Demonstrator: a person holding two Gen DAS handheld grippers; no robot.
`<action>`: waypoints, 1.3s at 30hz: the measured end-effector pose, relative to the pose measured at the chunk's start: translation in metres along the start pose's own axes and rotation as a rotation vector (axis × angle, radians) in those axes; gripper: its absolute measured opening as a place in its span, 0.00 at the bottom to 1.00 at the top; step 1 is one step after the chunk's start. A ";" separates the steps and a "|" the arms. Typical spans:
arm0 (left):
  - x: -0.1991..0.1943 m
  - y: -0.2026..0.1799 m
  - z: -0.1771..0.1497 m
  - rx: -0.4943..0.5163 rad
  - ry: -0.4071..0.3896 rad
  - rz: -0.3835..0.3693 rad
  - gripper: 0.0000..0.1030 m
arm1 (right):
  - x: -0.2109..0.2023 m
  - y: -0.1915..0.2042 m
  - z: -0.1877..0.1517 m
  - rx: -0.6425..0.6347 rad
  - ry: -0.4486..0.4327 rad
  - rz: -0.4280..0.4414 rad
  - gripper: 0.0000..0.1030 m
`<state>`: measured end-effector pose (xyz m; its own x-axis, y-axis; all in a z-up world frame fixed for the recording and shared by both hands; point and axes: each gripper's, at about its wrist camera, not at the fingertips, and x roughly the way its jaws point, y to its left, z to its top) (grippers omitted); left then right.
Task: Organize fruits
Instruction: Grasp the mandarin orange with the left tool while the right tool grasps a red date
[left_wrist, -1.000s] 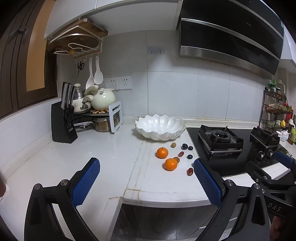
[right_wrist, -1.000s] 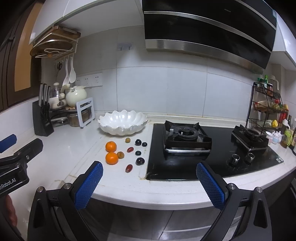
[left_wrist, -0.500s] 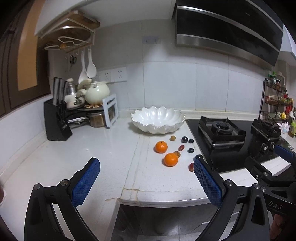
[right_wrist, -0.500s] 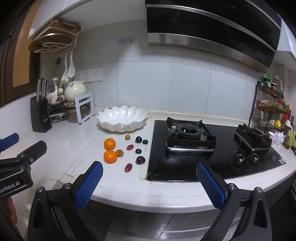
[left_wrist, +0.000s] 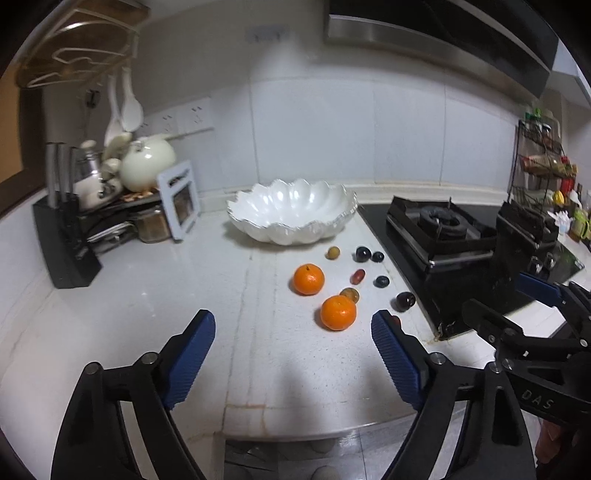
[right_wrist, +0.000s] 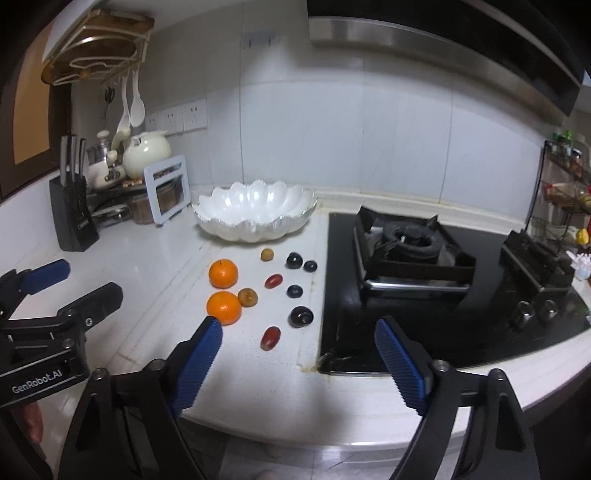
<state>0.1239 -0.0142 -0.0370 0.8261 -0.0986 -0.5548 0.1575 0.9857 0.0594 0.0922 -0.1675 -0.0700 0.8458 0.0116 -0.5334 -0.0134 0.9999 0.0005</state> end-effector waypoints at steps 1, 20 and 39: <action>0.007 -0.001 0.000 0.012 0.011 -0.008 0.79 | 0.007 0.000 0.000 0.002 0.014 0.006 0.76; 0.120 -0.014 -0.009 0.183 0.156 -0.214 0.56 | 0.109 0.013 -0.011 0.007 0.222 0.089 0.42; 0.163 -0.029 -0.013 0.251 0.233 -0.308 0.46 | 0.146 0.007 -0.020 0.052 0.305 0.162 0.27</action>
<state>0.2471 -0.0571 -0.1402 0.5812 -0.3201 -0.7482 0.5265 0.8490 0.0458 0.2046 -0.1588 -0.1647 0.6361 0.1756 -0.7513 -0.1005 0.9843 0.1450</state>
